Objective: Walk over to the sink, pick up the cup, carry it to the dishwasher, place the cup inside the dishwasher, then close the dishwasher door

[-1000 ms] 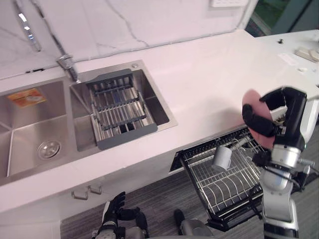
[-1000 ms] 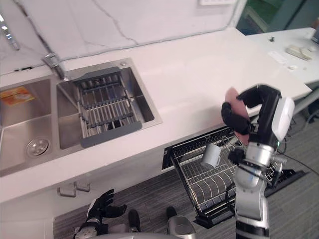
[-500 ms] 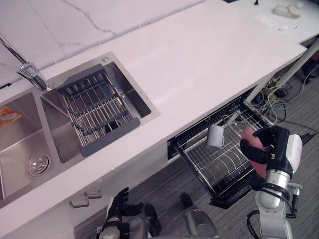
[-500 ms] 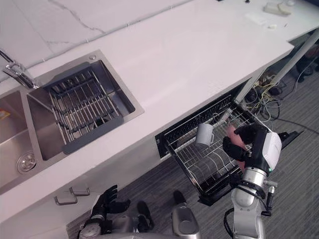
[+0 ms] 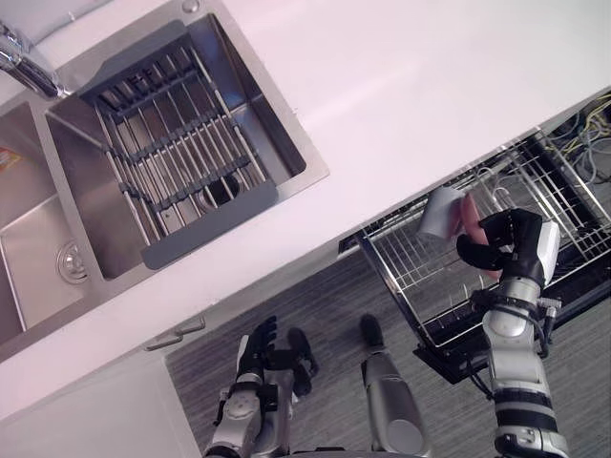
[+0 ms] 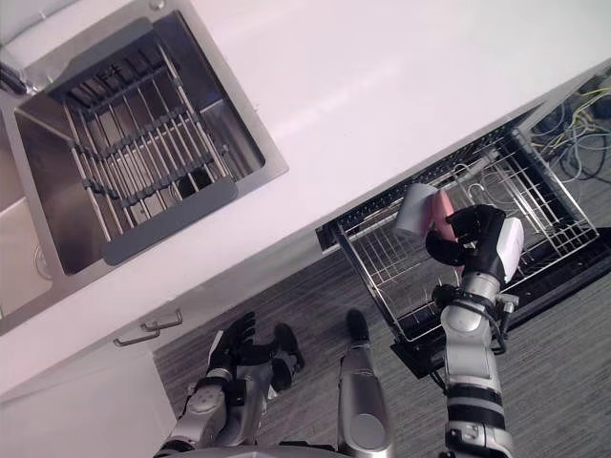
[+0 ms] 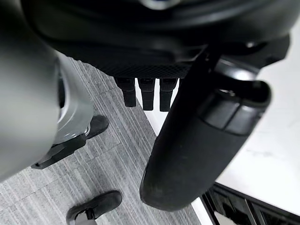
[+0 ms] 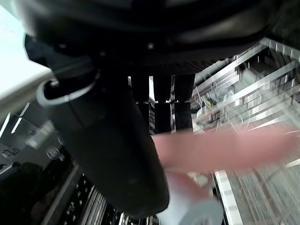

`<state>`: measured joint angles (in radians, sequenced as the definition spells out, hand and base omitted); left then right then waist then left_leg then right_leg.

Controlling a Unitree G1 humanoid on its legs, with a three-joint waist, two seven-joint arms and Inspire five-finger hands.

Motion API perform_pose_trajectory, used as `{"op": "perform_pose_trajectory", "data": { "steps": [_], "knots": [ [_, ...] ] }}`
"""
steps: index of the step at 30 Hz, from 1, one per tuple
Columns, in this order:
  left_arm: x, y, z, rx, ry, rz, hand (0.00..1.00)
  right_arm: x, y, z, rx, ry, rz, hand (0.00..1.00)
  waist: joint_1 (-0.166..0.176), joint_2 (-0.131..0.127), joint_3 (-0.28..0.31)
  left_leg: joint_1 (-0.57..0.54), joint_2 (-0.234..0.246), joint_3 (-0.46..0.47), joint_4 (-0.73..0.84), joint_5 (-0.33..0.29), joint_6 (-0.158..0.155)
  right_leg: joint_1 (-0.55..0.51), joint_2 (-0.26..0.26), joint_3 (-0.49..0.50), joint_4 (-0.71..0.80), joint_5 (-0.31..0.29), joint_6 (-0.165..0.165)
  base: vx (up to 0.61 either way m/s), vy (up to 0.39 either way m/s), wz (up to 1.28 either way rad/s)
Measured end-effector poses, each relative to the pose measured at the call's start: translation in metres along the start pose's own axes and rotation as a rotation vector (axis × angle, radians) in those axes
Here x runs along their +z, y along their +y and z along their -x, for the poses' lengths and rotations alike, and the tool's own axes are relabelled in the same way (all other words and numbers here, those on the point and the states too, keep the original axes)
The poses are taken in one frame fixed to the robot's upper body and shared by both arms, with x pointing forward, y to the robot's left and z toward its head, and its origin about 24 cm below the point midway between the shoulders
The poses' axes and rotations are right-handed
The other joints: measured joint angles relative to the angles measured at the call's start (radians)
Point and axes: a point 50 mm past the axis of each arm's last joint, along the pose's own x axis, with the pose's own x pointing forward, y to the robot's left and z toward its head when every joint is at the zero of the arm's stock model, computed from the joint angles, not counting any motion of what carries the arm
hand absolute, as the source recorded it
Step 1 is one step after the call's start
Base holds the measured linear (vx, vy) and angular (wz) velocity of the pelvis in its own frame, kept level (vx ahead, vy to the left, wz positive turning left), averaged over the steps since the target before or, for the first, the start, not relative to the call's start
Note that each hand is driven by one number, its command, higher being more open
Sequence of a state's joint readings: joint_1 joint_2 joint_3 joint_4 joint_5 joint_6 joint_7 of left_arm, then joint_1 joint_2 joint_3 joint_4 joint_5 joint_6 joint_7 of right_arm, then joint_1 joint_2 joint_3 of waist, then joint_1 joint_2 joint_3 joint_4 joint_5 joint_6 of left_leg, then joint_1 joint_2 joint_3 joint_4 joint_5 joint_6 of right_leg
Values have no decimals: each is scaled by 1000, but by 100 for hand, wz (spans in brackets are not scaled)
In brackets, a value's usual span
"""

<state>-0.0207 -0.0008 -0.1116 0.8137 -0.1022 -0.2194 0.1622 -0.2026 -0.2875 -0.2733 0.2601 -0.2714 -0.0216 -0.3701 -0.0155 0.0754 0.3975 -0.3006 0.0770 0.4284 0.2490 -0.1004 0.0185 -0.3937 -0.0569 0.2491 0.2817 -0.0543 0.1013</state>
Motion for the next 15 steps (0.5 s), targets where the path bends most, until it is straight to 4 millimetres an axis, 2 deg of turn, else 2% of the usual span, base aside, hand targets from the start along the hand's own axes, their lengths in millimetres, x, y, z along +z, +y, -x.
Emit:
{"op": "perform_pose_trajectory", "data": {
  "steps": [2, 6, 9, 11, 15],
  "knots": [
    [1, 0, 0, 5, -4, 1, 90, 5, 6, -3, 16, -4, -20, 90, 2, 2, 1, -5, 0, 2, -3, 0, -1, -6, 0, 0, -1, 0, 0, 57, 1, 0],
    [1, -1, 0, 4, -6, 5, 90, 11, 5, -4, 5, -27, -31, 90, 2, 2, 1, -4, -1, 4, -5, 0, -1, -5, -2, 0, -3, 0, 0, 30, 6, 0],
    [1, -2, 0, 4, -7, 9, 90, 25, -6, 1, -42, -86, -65, 90, 2, 2, 1, 5, -1, 4, -11, 1, -1, 4, -1, -1, -9, 0, 0, 0, 0, 0],
    [1, -3, 0, 6, -4, 16, 90, 38, -20, 13, -104, -150, -99, 90, 1, 1, 2, 32, 1, 8, -18, 0, -2, 33, 1, 0, -20, 1, -2, 12, 0, -2],
    [3, 0, 0, 23, -7, 33, 90, 48, -43, 35, -202, -206, -196, 90, -1, -12, 3, 67, 20, 35, -7, -14, -10, 69, 15, 15, -39, 6, -6, 34, -9, -17]
  ]
}}
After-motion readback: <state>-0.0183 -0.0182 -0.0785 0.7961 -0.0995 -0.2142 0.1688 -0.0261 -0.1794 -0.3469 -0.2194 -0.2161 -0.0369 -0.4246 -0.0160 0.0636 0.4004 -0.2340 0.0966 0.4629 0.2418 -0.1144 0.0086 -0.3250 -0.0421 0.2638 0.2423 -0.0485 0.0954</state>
